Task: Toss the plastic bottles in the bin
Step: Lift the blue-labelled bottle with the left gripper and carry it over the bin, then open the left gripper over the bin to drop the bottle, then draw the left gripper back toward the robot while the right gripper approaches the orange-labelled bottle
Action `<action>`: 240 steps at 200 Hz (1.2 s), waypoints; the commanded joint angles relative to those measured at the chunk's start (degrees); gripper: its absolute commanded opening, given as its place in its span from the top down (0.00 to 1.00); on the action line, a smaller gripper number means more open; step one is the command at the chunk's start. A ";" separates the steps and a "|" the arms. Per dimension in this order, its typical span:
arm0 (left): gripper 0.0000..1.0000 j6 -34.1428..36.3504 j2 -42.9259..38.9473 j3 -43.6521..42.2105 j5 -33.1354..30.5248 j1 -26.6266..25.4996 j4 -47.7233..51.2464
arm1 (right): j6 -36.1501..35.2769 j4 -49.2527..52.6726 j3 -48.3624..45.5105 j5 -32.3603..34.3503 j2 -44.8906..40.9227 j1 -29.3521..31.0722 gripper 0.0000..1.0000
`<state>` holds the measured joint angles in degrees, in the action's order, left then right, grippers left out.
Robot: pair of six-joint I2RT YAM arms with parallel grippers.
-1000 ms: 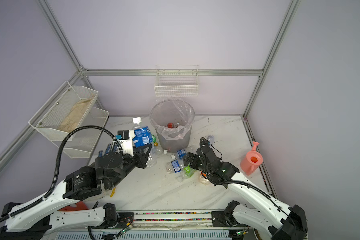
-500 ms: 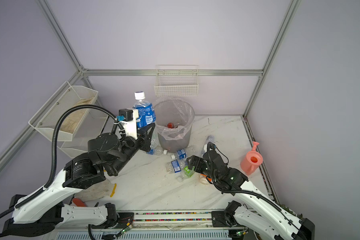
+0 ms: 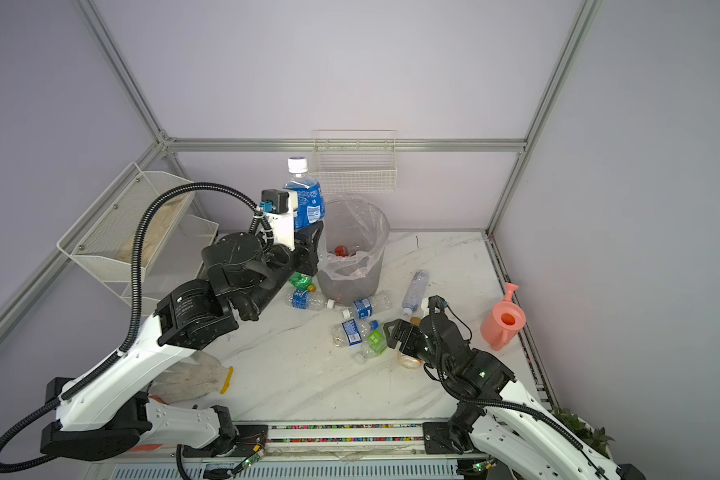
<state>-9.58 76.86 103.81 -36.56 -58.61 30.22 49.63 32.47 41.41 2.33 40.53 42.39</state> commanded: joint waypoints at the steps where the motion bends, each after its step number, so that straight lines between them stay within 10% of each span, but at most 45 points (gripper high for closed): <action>1: 0.81 1.50 1.58 9.02 2.73 1.33 -1.24 | 0.00 1.46 1.43 0.92 1.49 -0.03 0.03; 109: 0.76 -6.77 24.77 29.68 16.09 18.18 10.07 | 0.58 0.27 0.47 0.13 0.51 -0.03 0.03; 120: 0.61 -9.43 29.82 34.93 18.07 20.58 15.58 | 0.59 0.55 1.05 0.04 0.45 -0.03 0.03; 140: 0.00 -11.44 35.97 44.83 19.33 21.68 25.23 | 0.65 1.55 1.83 0.34 -0.28 -0.03 0.03; 240: 0.00 -8.00 14.91 23.99 10.48 13.27 15.28 | 5.86 9.07 2.00 10.61 -0.52 -0.03 0.03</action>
<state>-19.35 95.96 132.68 -23.11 -44.53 47.77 51.29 35.51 41.67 6.17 39.99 42.39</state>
